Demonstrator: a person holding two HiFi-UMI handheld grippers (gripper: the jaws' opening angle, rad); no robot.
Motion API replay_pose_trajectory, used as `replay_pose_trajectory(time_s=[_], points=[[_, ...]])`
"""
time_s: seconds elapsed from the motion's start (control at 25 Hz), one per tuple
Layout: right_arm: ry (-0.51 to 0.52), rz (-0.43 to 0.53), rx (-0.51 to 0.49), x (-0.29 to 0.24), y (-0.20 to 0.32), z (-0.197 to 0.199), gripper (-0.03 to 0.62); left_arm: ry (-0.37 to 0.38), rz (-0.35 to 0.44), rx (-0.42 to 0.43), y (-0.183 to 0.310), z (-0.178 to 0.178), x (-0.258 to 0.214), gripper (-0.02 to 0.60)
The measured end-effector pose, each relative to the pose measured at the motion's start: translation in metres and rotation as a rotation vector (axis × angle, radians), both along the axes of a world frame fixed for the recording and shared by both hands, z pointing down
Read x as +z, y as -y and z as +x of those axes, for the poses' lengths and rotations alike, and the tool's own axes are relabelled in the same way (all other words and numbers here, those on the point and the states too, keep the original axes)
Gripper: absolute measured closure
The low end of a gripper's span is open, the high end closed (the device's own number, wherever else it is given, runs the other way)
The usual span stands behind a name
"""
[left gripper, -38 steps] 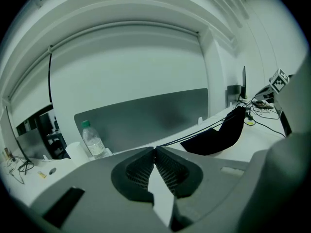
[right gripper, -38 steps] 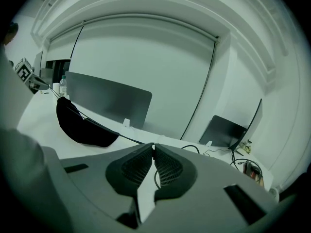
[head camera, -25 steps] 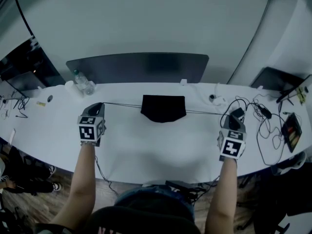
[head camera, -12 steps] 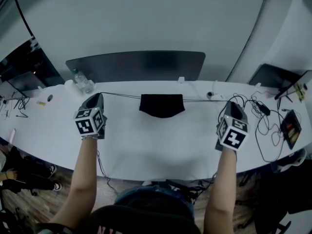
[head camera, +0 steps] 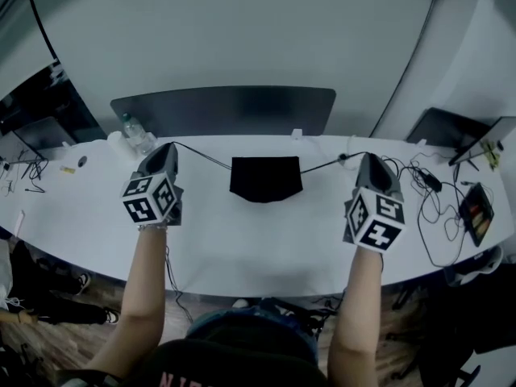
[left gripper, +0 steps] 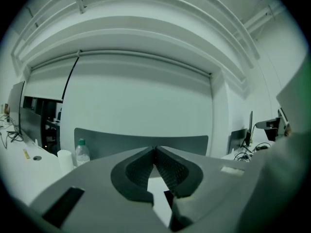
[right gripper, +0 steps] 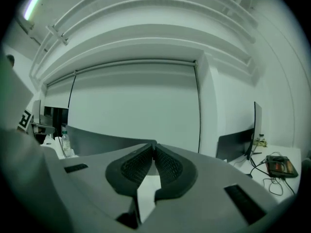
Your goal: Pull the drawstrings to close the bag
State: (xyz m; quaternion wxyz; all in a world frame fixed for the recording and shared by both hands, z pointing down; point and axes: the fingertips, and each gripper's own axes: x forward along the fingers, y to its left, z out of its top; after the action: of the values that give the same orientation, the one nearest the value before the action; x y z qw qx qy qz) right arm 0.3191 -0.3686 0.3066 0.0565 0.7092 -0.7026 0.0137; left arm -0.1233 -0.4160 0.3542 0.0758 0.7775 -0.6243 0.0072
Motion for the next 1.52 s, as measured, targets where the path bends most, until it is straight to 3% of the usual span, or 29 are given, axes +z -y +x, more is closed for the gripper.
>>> replay_pose_trajectory(time_s=[0.24, 0.76, 1.52], points=[[-0.098, 0.081, -0.084, -0.010, -0.020, -0.041, 0.585, 0.055, 0.139, 0.033, -0.020, 0.016, -0.028, 0.566], [-0.176, 0.211, -0.151, -0.037, -0.037, -0.103, 0.585, 0.159, 0.295, 0.075, -0.042, 0.047, -0.066, 0.566], [-0.196, 0.240, -0.152, -0.046, -0.048, -0.112, 0.585, 0.167, 0.365, 0.098, -0.057, 0.060, -0.086, 0.565]])
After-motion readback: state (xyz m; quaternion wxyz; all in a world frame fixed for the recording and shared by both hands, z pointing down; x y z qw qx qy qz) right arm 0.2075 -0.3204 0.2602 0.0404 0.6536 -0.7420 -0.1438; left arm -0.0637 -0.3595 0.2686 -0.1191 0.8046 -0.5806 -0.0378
